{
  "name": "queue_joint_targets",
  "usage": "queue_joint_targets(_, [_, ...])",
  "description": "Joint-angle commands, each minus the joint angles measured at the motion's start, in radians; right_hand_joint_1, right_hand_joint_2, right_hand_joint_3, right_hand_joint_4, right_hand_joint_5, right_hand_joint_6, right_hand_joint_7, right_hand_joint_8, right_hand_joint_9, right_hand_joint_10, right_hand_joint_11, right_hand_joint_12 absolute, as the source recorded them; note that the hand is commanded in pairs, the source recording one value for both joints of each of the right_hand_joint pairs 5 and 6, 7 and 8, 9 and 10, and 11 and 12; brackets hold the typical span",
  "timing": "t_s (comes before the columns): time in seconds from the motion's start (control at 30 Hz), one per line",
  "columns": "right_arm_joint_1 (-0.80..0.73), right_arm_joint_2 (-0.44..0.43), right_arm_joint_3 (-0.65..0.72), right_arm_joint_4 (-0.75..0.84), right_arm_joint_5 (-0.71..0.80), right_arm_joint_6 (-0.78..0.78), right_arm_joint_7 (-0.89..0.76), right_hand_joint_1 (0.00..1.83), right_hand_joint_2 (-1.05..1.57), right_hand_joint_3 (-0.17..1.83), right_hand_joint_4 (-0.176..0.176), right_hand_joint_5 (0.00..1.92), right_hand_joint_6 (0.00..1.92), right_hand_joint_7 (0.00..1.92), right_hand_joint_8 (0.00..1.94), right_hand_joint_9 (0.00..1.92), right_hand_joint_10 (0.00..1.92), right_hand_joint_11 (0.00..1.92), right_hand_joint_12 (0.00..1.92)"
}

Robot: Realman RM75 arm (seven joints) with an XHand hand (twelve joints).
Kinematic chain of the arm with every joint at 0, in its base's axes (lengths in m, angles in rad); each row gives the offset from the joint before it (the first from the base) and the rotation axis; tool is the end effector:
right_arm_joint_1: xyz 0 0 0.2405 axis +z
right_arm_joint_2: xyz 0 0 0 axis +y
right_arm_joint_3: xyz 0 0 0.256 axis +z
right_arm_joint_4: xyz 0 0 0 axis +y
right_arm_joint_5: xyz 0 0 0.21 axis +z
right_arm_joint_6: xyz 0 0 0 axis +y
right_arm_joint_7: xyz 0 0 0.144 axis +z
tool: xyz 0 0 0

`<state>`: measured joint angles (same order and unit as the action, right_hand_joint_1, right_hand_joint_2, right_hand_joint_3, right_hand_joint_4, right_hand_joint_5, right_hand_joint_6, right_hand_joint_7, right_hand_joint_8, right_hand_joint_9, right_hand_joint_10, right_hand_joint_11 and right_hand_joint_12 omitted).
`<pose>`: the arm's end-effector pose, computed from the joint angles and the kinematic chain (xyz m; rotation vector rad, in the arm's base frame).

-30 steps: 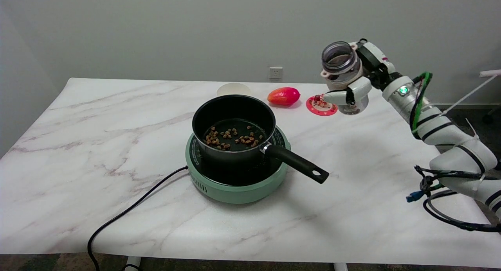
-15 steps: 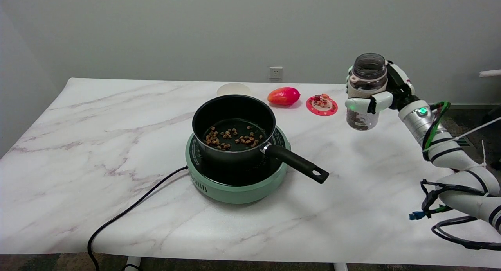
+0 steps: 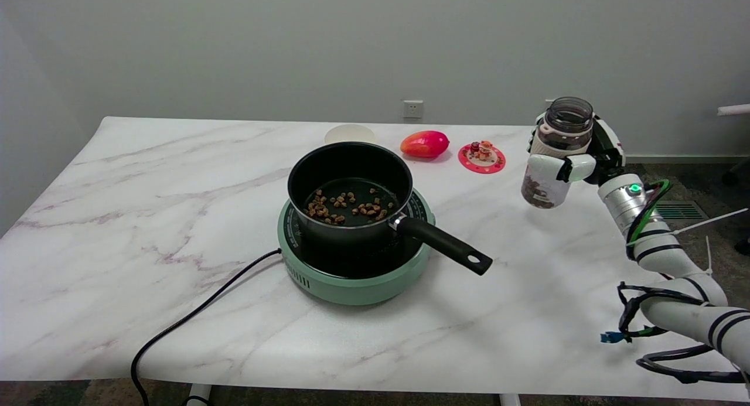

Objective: Place the bottle onto the table.

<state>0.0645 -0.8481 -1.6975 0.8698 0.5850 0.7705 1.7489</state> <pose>-0.2640 -0.3157 0.5146 1.2352 -0.8604 1.3871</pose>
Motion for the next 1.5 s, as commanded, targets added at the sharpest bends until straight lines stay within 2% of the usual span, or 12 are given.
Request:
queue_joint_targets(0.03, [0.276,-0.129,-0.215,-0.402,-0.018,0.186,0.118,1.57,0.76,0.86,0.0,1.79,1.79,1.68,1.68,1.44,1.44,1.22,1.22])
queue_joint_targets(0.13, [0.287,-0.137,-0.218,-0.406,-0.028,0.18,0.121,1.57,0.73,0.88,0.0,1.78,1.78,1.67,1.67,1.43,1.43,1.21,1.21])
queue_joint_targets(0.2, [0.305,-0.139,-0.313,-0.339,-0.058,0.244,0.249,1.57,0.72,0.89,0.0,1.77,1.77,1.67,1.67,1.42,1.42,1.21,1.21])
queue_joint_targets(0.23, [0.288,-0.145,-0.218,-0.407,-0.035,0.181,0.121,1.58,0.72,0.9,0.0,1.77,1.77,1.67,1.67,1.42,1.42,1.21,1.21])
queue_joint_targets(0.73, [0.286,-0.194,-0.218,-0.447,-0.046,0.218,0.121,1.58,0.68,0.94,0.0,1.77,1.77,1.66,1.66,1.42,1.42,1.2,1.2])
queue_joint_targets(1.17, [0.272,-0.202,-0.216,-0.449,-0.045,0.237,0.121,1.58,0.65,0.98,0.0,1.77,1.77,1.66,1.66,1.41,1.41,1.2,1.2])
queue_joint_targets(1.3, [0.266,-0.202,-0.216,-0.449,-0.046,0.242,0.121,1.57,0.48,1.15,0.0,1.68,1.68,1.67,1.67,1.42,1.42,1.21,1.21])
queue_joint_targets(1.5, [0.258,-0.202,-0.212,-0.45,-0.046,0.256,0.116,1.52,0.08,1.5,0.0,1.42,1.42,1.59,1.59,1.38,1.38,1.17,1.17])
